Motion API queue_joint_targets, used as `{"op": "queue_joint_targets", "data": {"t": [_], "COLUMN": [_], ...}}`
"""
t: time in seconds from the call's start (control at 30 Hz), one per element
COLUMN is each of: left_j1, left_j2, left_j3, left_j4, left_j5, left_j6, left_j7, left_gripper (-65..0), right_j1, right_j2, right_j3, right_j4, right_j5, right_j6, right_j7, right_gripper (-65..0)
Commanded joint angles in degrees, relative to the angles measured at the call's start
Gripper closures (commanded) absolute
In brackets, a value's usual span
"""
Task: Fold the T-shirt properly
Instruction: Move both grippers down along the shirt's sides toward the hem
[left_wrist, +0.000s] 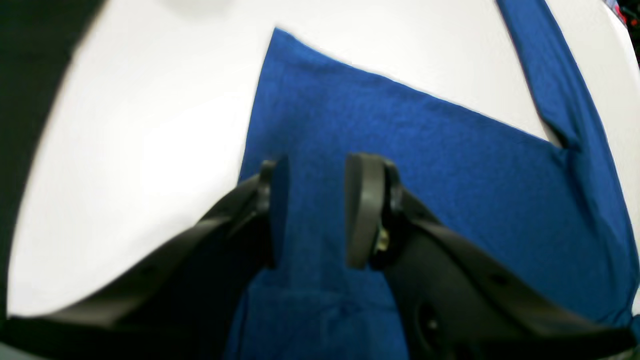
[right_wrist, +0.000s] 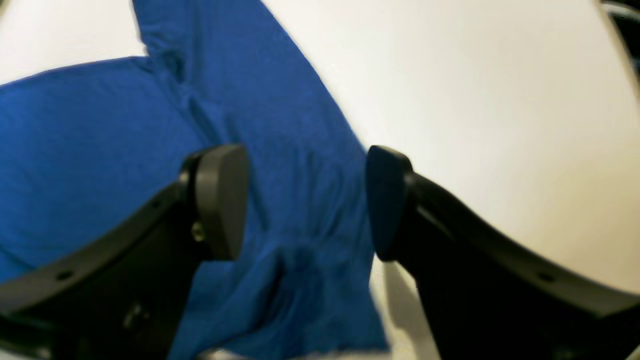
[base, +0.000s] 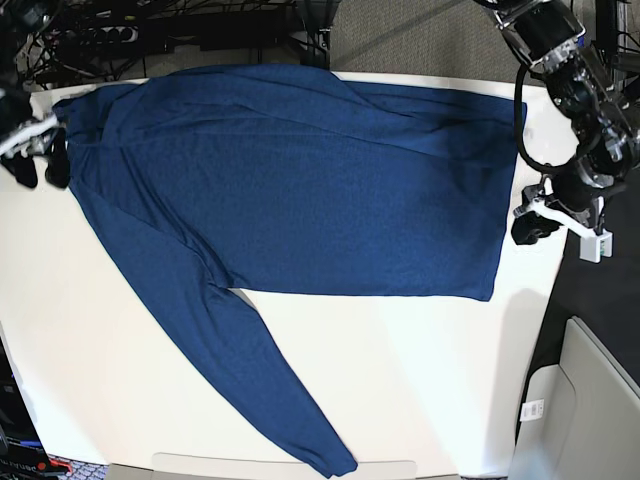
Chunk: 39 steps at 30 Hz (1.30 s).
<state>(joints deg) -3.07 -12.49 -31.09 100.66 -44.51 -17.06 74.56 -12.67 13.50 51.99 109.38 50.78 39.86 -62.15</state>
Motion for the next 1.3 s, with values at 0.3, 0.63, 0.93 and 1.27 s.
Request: {"op": "queue_joint_targets", "data": {"t": [0.3,0.63,0.93,1.27], "left_j1": [-12.53,-19.3,-24.31,-25.1], "left_j2": [-1.0,-1.62,-4.26,-3.73], "left_j3": [8.72,14.87,18.12,18.3], "left_j4": [-16.57,-33.8,-46.02,-49.63], "left_j5": [6.58,12.29,12.29,12.29], "left_j6": [-0.04,-0.04,0.22,0.22], "left_j7": [-11.93,-27.84,-35.93,-37.16], "left_gripper": [-19.1,-19.2,-24.7,-24.8], "right_j1": [18.51,34.78,39.44,39.7], "right_j2": [5.62,5.89,5.89,5.89], "right_j3": [-11.33,-18.36,-18.36,-18.36], "right_j4": [-11.49,-24.94,-30.57,-30.57], "right_j5": [-13.47,-21.99,-22.17,-22.17], "right_j6": [0.14,0.14,0.14,0.14], "right_j7": [1.8,1.97,1.97,1.97], "right_gripper": [-36.7,-36.7,-36.7,-36.7]}}
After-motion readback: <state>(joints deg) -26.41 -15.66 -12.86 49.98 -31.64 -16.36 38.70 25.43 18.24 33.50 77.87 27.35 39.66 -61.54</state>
